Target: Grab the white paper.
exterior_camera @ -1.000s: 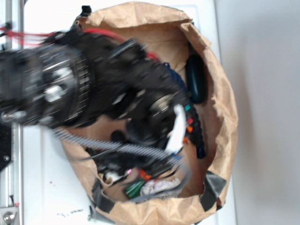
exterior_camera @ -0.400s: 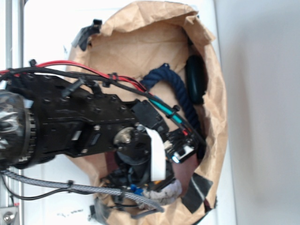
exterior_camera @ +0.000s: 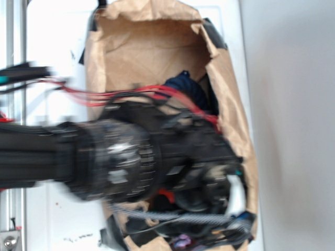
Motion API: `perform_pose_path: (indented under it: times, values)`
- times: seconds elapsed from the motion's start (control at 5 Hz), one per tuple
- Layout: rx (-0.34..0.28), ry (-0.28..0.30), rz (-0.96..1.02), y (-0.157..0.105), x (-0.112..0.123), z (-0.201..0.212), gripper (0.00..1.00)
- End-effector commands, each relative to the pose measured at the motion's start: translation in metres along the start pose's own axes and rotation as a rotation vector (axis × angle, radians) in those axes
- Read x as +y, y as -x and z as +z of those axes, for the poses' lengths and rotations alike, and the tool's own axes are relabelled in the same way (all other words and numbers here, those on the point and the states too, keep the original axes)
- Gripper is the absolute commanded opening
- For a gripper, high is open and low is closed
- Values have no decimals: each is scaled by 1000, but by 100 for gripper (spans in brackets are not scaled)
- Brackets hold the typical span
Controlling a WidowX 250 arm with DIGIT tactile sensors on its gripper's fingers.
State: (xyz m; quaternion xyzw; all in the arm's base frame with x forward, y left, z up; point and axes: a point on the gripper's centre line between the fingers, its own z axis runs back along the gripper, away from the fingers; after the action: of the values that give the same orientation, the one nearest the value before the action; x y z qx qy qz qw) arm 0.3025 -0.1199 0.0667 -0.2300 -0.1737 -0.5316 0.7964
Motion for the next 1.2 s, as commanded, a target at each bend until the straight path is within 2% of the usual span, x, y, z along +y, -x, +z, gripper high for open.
perform_pose_path:
  times: [0.0, 0.2, 0.4, 0.6, 0.8, 1.0]
  values:
    - [101, -185, 15, -21, -3, -9, 0]
    - [51, -224, 5, -11, -5, -8, 0]
    - [80, -312, 0, 2, -10, -15, 0]
    - [94, -316, 16, 10, -11, -9, 0]
    - [124, -393, 174, 9, -8, 19, 0]
    - [202, -501, 395, 10, 2, 55, 0]
